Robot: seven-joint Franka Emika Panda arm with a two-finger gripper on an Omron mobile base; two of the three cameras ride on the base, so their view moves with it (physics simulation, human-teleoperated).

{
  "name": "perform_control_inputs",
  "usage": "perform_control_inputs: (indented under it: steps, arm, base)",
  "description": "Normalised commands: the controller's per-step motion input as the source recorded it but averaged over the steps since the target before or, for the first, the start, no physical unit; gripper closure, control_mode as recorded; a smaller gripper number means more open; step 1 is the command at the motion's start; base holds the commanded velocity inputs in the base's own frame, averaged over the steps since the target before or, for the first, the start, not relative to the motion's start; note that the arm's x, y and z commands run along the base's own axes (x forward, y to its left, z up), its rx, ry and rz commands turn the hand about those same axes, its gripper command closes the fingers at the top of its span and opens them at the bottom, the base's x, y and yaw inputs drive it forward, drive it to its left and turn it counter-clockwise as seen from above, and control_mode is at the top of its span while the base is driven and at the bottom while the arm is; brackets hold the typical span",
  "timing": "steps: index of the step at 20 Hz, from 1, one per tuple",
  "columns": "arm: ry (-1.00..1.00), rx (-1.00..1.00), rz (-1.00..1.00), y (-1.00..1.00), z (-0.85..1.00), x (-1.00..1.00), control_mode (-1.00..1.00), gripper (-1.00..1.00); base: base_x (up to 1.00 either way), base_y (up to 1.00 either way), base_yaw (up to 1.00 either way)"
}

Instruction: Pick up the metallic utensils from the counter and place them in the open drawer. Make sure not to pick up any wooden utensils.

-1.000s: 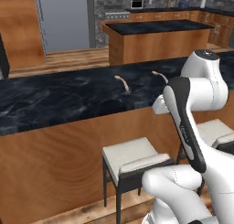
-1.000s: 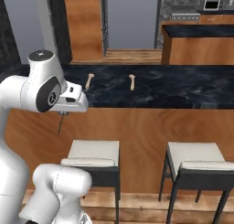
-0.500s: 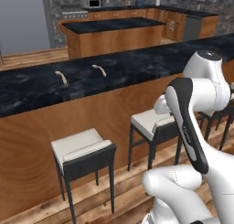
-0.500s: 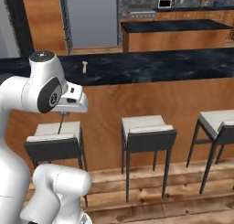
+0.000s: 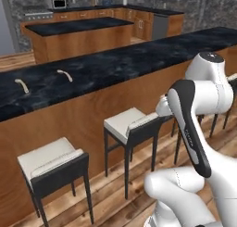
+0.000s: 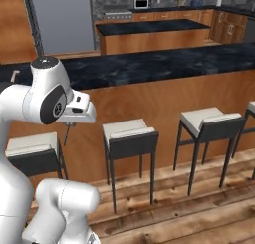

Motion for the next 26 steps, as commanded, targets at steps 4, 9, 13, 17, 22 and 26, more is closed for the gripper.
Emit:
perform_control_inputs:
  steps: [4, 9, 13, 17, 22, 26]
  arm:
    - [0.0, 0.0, 0.0, 0.0, 0.0, 0.0, 1.0, 1.0]
    - [0.0, 0.0, 0.0, 0.0, 0.0, 0.0, 1.0, 1.0]
    - [0.0, 0.0, 0.0, 0.0, 0.0, 0.0, 1.0, 1.0]
    - [0.0, 0.0, 0.0, 0.0, 0.0, 0.0, 1.0, 1.0]
    - [0.0, 0.0, 0.0, 0.0, 0.0, 0.0, 1.0, 1.0]
    - [0.0, 0.0, 0.0, 0.0, 0.0, 0.0, 1.0, 1.0]
  base:
    - [0.0, -0.48, -0.32]
    - [0.0, -0.38, -0.35]
    - [0.0, -0.35, -0.34]
    - [0.0, -0.34, -0.31]
    - [0.05, -0.32, -0.32]
    - [0.26, -0.39, -0.33]
